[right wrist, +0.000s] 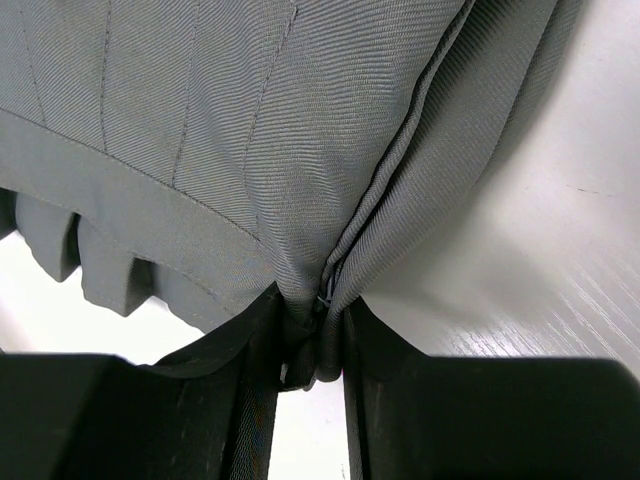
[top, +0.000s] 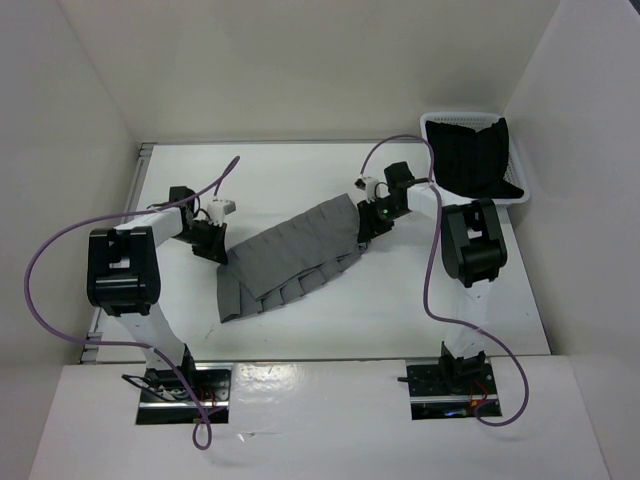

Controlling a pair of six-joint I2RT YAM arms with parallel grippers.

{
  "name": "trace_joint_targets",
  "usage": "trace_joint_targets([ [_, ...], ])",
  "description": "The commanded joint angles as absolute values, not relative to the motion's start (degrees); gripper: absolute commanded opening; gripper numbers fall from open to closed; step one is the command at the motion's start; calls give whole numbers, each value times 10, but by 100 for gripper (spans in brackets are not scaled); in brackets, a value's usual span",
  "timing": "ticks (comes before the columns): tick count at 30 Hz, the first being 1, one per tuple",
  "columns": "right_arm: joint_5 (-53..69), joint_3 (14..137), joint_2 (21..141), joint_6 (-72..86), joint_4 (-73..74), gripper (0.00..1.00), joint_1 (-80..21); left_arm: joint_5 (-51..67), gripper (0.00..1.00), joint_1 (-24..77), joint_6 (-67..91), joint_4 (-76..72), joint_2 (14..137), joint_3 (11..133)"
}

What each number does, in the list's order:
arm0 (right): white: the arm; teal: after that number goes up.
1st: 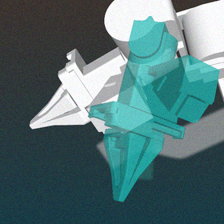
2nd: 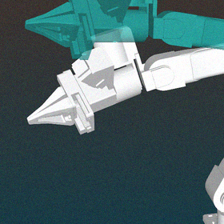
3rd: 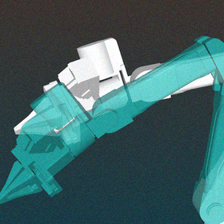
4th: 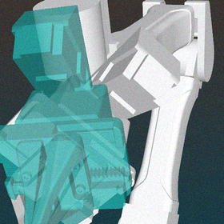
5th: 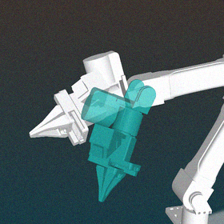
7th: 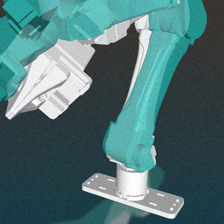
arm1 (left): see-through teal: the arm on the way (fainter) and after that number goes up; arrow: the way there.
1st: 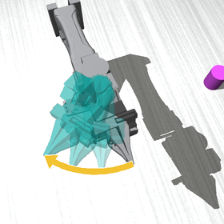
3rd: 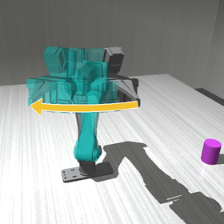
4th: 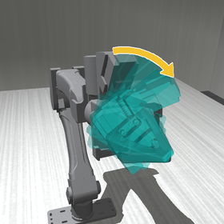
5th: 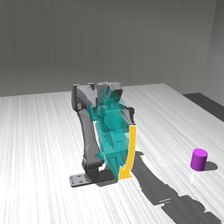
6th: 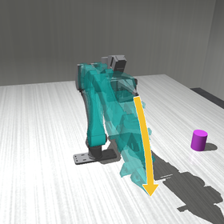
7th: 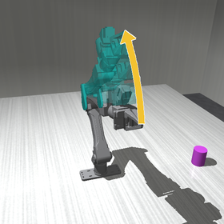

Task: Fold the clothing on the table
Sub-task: Fold the skirt

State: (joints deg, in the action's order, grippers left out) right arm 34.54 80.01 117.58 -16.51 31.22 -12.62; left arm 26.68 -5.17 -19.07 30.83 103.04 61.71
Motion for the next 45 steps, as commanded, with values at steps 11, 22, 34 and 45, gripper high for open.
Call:
trace_joint_targets([
  [11, 157, 838, 1129, -132, 301, 0, -148, 232, 0, -54, -192, 294, 1056, 620],
  [22, -96, 873, 1087, -132, 289, 0, -249, 238, 0, -54, -181, 319, 1080, 656],
  [34, -146, 932, 1044, -153, 325, 0, -425, 249, 0, -54, -176, 330, 1104, 679],
  [45, -132, 1045, 1063, -148, 391, 0, -524, 254, 0, -54, -176, 330, 1104, 674],
])
